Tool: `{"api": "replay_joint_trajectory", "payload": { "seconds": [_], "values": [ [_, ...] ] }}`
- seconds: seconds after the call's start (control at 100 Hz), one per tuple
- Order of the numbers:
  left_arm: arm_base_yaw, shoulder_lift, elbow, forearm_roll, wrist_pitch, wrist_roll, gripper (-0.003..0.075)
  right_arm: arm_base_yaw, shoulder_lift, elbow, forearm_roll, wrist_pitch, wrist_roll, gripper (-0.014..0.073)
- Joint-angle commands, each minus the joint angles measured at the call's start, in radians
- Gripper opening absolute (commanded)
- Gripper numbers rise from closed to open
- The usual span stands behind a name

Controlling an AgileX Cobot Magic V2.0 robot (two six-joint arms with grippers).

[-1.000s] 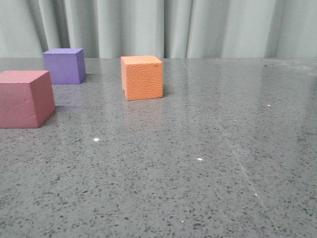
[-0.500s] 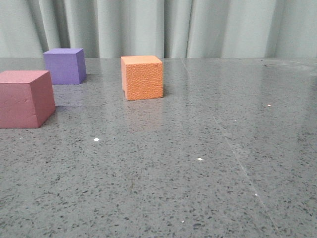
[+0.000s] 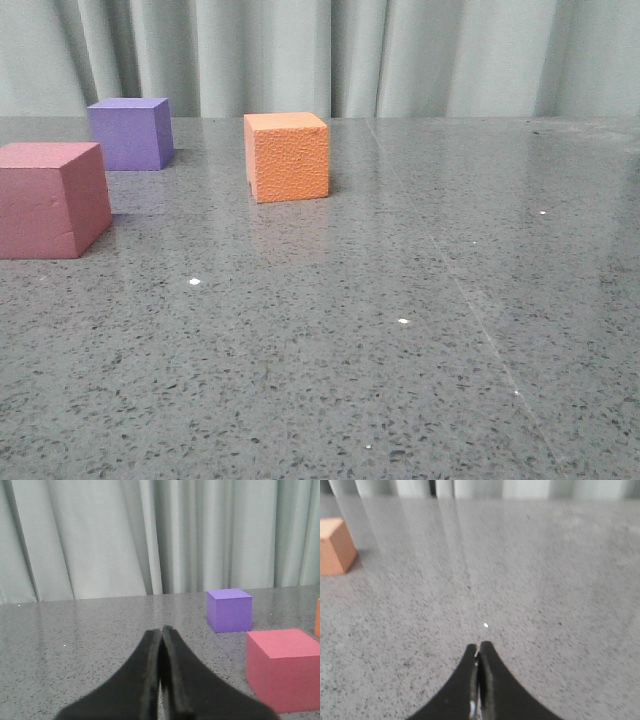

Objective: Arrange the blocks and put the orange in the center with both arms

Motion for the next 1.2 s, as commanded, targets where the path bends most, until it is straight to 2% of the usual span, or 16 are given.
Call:
{"api": "replay_joint_trajectory", "payload": {
  "seconds": [0.0,0.18,0.38,1.19],
  "values": [
    [0.003,-0.032,0.056,-0.008,-0.074,-0.008,-0.0019,-0.007,-0.046,0.046,0.011,-0.188,-0.003,-0.0067],
    [0.003,-0.032,0.056,-0.008,-0.074,-0.008,-0.0019,-0.064,-0.156,0.16,0.072,-0.207,-0.003,-0.0067],
    [0.003,-0.032,0.056,-0.008,-0.074,-0.008,-0.0019,-0.141,-0.22,0.212,0.091,-0.207,-0.003,-0.0067],
    [0.003,-0.032,0.056,-0.008,-0.074,-0.008,-0.0019,-0.144,-0.22,0.212,0.069,-0.207,-0.004,-0.0067]
  ]
}}
